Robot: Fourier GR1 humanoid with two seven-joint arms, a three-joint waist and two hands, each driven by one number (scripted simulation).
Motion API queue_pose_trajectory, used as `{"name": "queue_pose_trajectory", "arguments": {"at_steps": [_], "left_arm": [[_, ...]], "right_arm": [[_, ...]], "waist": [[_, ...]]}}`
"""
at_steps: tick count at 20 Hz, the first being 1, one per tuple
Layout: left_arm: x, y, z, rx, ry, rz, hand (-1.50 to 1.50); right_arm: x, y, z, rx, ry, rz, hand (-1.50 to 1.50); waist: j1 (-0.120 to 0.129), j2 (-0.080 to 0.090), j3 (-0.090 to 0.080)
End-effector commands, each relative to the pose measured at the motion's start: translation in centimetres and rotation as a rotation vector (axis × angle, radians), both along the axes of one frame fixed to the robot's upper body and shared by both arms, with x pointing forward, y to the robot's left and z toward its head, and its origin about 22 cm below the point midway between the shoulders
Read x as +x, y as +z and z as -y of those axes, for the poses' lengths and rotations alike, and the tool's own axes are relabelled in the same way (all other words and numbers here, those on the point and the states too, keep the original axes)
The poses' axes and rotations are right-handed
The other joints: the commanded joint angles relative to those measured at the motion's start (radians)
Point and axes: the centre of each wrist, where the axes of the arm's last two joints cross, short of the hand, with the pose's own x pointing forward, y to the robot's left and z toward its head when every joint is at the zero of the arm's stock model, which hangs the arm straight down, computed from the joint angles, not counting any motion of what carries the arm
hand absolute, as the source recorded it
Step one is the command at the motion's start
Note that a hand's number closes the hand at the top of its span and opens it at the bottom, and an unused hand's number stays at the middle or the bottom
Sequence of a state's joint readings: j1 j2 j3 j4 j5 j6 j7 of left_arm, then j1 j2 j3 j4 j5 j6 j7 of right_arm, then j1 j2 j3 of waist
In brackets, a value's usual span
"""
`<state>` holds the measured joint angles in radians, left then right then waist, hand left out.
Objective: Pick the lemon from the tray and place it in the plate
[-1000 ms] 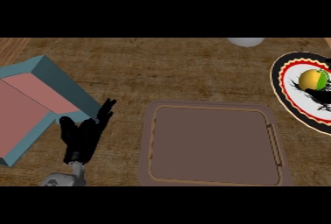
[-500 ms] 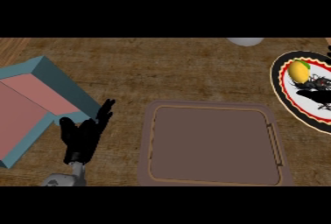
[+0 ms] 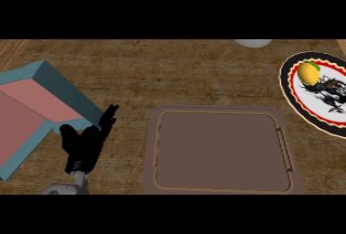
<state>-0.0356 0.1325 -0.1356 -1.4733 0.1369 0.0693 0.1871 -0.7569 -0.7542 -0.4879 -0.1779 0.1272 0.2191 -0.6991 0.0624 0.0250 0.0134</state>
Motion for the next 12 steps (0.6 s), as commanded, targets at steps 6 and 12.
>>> {"name": "queue_pose_trajectory", "arguments": {"at_steps": [6, 12], "left_arm": [[0.3, -0.5, -0.6, 0.006, 0.038, -0.078, 0.00], [0.0, -0.7, 0.1, -0.012, 0.035, -0.085, 0.00]], "right_arm": [[-4.8, 0.9, 4.9, 0.073, 0.201, -0.048, -1.50], [-8.4, 1.1, 7.4, 0.028, 0.255, -0.094, -1.50]], "waist": [[-0.020, 0.002, -0.005], [-0.035, -0.004, -0.004]]}}
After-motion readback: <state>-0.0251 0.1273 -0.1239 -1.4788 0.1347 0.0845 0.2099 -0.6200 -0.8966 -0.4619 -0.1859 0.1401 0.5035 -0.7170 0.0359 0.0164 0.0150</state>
